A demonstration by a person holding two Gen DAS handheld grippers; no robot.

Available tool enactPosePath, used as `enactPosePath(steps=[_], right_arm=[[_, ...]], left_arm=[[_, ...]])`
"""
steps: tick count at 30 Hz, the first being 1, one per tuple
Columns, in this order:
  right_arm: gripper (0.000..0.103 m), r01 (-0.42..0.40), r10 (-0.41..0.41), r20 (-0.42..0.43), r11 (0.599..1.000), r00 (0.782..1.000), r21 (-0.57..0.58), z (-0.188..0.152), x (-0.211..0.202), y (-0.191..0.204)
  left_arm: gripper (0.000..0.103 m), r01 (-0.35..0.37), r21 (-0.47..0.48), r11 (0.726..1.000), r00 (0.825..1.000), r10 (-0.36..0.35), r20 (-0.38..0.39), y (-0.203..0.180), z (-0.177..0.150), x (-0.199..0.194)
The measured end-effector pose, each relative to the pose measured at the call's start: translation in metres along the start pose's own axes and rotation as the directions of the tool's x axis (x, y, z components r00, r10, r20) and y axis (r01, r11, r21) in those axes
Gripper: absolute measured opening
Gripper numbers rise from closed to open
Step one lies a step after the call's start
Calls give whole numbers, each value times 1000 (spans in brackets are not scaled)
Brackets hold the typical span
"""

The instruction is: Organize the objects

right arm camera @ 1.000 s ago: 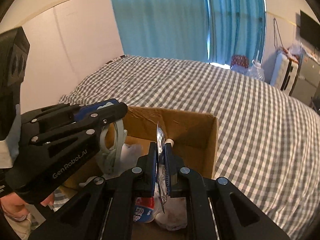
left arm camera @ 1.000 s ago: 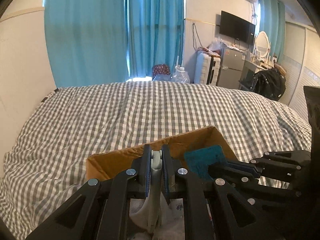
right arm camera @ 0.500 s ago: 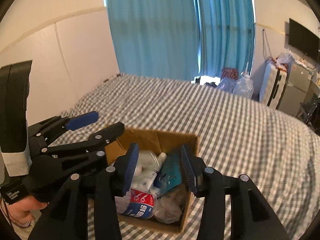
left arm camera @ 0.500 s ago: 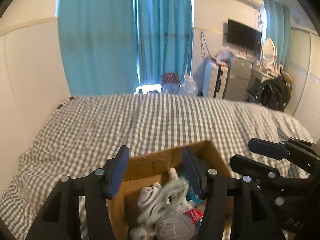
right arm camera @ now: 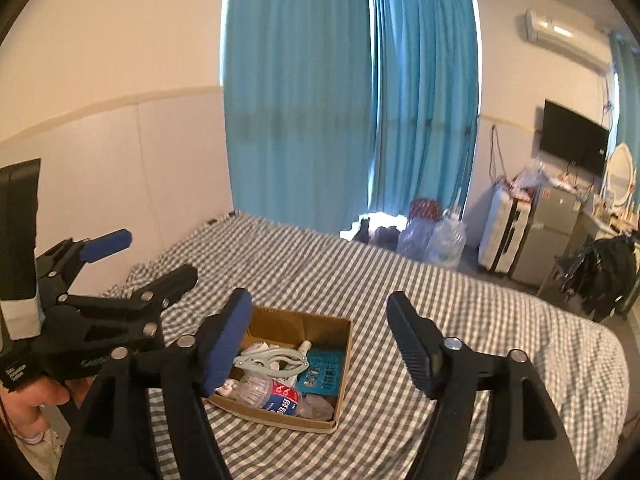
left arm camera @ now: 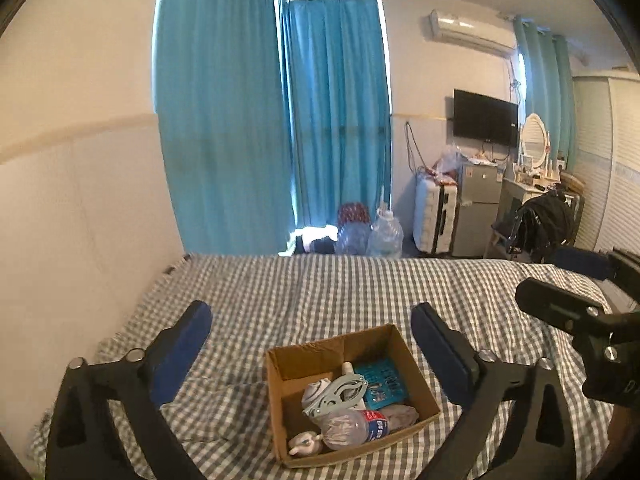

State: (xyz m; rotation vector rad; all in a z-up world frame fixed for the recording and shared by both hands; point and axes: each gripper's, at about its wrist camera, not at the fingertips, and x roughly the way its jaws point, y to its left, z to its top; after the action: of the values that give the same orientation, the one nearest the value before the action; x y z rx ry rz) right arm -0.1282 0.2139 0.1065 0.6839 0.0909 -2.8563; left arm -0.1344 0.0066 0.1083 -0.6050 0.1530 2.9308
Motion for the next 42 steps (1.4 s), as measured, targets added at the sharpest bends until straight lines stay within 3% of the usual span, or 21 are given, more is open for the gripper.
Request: enactPosePath(steps=[7, 10, 13, 19, 24, 29, 36, 42], right_arm=[[93, 45, -44, 87, 999, 995, -15, 7, -59, 11], [103, 93, -91, 123, 996, 988, -12, 7, -81, 11], [103, 117, -112, 194, 993, 975, -16, 0, -108, 9], [103, 104, -105, 207, 994, 973, 14, -18, -121, -2], [103, 153, -148, 252, 988, 956, -2, -45, -114, -3], [103, 96, -98, 267, 995, 959, 22, -81, -89, -12], [103, 110, -120, 178, 992, 977, 61, -137, -26, -30], [103, 106, -116, 149, 992, 982, 74, -144, -15, -36]], left_arm=[[103, -44, -32, 999, 996, 46, 79, 0, 4, -63], [103, -22, -51, 998, 989, 30, 146, 1, 2, -90], [103, -11, -58, 998, 980, 22, 199, -2, -4, -113], [103, -54, -109, 993, 972, 77, 224, -8, -24, -120], [103, -69, -152, 986, 968, 103, 228, -10, -50, -109], [103, -127, -161, 979, 956, 163, 242, -15, -89, -87], [103, -131, -138, 982, 987, 143, 77, -24, -145, -39], [103, -127, -81, 989, 989, 133, 65, -37, -155, -43]])
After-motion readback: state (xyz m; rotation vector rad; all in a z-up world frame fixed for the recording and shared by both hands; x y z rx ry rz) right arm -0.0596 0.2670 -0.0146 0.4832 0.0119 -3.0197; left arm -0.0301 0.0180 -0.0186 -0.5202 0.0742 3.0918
